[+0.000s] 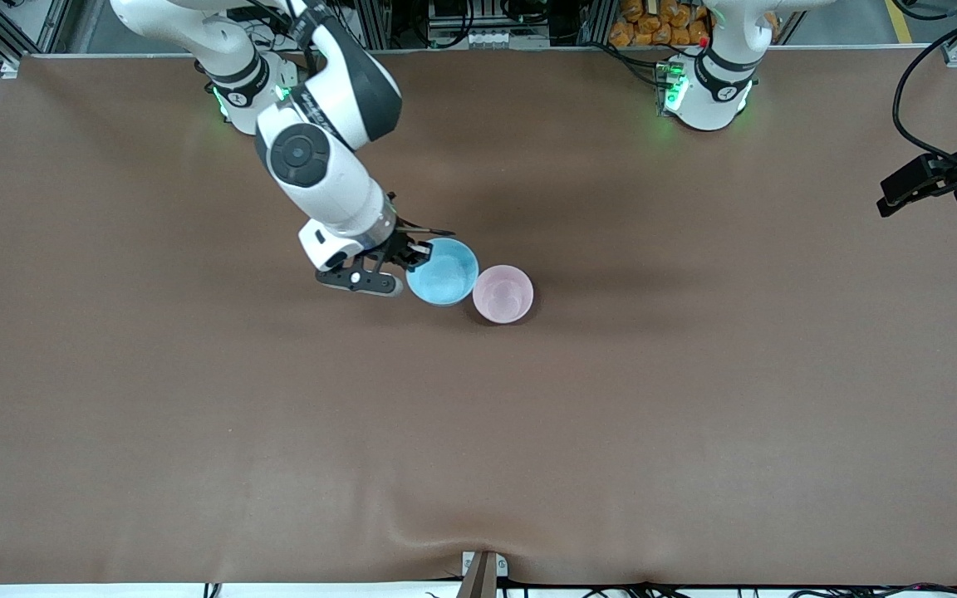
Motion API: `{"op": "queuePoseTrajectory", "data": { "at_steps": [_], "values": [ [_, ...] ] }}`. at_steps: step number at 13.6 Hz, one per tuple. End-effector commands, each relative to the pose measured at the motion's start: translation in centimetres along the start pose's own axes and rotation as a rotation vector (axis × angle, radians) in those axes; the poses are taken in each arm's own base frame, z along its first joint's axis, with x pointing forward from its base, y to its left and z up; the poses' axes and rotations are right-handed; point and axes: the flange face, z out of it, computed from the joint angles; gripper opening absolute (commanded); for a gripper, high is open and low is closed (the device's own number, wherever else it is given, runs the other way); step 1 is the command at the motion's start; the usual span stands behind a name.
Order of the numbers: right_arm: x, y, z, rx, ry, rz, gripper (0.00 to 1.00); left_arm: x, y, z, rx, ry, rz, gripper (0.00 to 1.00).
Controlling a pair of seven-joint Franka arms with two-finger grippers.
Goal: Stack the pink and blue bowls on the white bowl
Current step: 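Lift and carry the blue bowl with the right gripper over the pink bowl, then lower the blue bowl into the pink bowl and open the right gripper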
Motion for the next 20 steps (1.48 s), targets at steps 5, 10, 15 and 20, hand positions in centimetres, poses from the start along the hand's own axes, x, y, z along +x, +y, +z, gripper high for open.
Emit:
{"op": "queuePoseTrajectory", "data": {
  "at_steps": [5, 10, 15, 20],
  "values": [
    [-3.2, -5.8, 5.4, 0.051, 0.028, 0.066, 0.0, -0.6, 0.1, -0.1, -0.004, 0.013, 0.016, 1.0],
    [-4.4, -7.1, 9.1, 0.049, 0.043, 0.041, 0.0, -0.6, 0.1, 0.1, -0.004, 0.015, 0.016, 1.0],
    [-4.5, -7.1, 12.1, 0.028, 0.037, 0.028, 0.0, -0.6, 0.0, 0.1, -0.004, 0.015, 0.014, 1.0],
    [-4.3, -7.0, 13.2, 0.036, 0.043, 0.036, 0.0, -0.6, 0.0, 0.1, -0.004, 0.015, 0.014, 1.0]
  ]
}}
